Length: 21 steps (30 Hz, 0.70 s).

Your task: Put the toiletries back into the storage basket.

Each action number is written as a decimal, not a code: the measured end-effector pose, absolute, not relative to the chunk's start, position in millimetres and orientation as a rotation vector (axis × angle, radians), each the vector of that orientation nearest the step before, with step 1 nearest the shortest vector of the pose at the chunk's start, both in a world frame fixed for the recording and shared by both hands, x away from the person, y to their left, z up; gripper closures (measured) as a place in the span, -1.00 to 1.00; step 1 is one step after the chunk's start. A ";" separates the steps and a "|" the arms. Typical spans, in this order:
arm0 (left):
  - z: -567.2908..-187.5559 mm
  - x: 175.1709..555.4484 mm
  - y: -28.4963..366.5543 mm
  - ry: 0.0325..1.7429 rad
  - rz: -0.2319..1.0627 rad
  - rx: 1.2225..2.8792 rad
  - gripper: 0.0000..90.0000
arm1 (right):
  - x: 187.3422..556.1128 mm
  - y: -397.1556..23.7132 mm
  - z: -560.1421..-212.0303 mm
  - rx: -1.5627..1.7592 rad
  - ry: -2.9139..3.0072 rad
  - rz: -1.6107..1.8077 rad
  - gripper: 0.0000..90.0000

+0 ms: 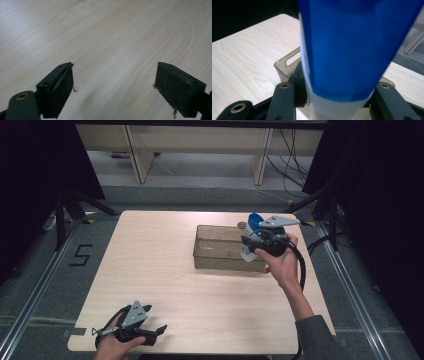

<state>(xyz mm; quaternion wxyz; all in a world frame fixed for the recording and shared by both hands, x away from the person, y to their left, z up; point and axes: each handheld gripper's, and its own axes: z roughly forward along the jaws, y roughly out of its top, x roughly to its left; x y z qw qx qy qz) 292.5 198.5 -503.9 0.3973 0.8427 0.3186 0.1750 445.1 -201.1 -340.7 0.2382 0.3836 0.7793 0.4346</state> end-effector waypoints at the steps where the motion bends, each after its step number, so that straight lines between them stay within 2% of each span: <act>1: -504.1 292.5 198.4 0.807 0.440 2.136 -0.67 | 446.9 -201.8 -341.4 1.060 2.126 1.186 0.25; 21: -504.1 292.7 198.4 0.811 0.439 2.126 -0.67 | 494.6 -215.7 -371.3 1.161 2.066 1.119 0.25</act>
